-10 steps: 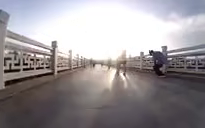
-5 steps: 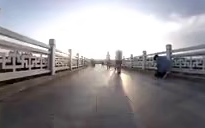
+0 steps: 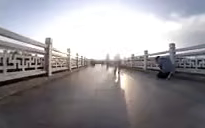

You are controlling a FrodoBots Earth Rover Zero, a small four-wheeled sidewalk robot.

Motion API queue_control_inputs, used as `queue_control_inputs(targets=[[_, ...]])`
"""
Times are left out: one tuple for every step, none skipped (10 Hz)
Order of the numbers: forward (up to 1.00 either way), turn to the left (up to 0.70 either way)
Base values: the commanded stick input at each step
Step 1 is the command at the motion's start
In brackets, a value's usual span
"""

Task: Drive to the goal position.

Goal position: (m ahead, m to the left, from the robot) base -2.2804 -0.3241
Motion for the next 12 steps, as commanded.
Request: queue_control_inputs(targets=[[0.45,0.0],[0.45,0.0],[0.45,0.0],[0.45,0.0],[0.45,0.0],[0.45,0.0],[0.45,0.0],[0.45,0.0],[0.45,0.0],[0.45,0.0],[0.45,0.0],[0.45,0.0]])
